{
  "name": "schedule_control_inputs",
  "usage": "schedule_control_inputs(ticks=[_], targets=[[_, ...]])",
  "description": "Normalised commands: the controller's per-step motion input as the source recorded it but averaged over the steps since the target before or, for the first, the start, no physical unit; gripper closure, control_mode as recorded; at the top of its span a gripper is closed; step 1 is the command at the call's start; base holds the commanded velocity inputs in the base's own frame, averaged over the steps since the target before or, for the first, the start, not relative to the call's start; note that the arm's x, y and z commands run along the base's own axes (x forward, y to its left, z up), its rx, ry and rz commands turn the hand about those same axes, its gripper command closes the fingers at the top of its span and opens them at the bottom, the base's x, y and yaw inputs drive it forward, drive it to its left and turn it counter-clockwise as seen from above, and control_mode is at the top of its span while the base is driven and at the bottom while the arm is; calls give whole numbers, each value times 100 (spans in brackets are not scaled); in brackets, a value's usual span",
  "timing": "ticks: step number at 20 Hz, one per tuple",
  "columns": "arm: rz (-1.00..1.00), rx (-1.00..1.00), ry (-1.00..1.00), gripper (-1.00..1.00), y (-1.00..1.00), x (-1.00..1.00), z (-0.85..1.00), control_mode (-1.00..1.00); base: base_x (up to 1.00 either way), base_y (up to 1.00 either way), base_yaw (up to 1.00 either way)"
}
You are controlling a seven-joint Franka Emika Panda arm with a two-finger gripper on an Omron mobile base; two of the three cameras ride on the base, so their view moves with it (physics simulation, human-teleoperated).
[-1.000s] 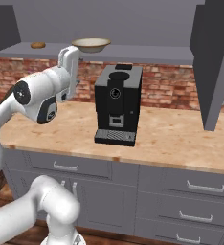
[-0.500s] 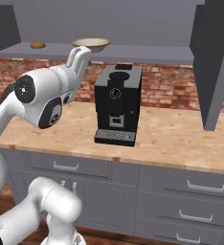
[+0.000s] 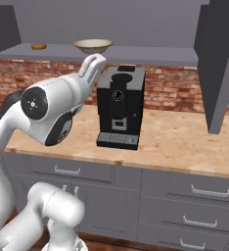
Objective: Pick the mug and place it in the sink. Pick the bowl and place it in the open cabinet and then close the cabinet.
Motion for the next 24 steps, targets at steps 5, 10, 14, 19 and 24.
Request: schedule_control_inputs(ticks=[5,10,14,19,24], targets=[[0,10,0,-100,-32,-47,0,-100,0,0,0],[0,11,0,-100,-39,-60,0,-100,0,0,0],[0,11,0,-100,-33,-50,0,-100,0,0,0],[0,13,0,-100,-44,-56,0,-100,0,0,0],[0,9,-4,-100,-32,-54,0,-100,0,0,0]])
